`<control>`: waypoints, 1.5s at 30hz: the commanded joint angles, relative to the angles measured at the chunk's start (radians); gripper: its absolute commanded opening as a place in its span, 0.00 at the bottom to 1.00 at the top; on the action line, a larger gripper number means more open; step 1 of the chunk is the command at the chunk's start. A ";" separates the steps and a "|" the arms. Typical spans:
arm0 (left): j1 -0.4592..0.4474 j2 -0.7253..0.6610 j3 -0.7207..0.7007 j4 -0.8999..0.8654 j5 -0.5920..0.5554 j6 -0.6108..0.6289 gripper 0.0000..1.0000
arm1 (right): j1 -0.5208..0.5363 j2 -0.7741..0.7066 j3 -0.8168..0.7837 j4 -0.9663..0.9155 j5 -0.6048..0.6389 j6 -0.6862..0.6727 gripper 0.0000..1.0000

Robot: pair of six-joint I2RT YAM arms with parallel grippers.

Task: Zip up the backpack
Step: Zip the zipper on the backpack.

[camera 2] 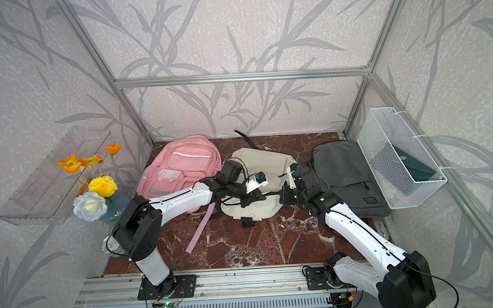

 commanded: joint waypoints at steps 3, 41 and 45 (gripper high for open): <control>0.039 -0.058 -0.056 -0.103 -0.006 0.027 0.03 | -0.135 0.031 -0.009 -0.038 0.068 0.006 0.00; 0.017 -0.184 0.247 0.235 -0.382 -0.722 0.00 | -0.156 -0.220 0.152 -0.095 0.229 -0.122 0.67; 0.006 -0.148 0.369 0.173 -0.591 -0.899 0.00 | -0.078 -0.299 0.087 -0.006 0.211 -0.119 0.69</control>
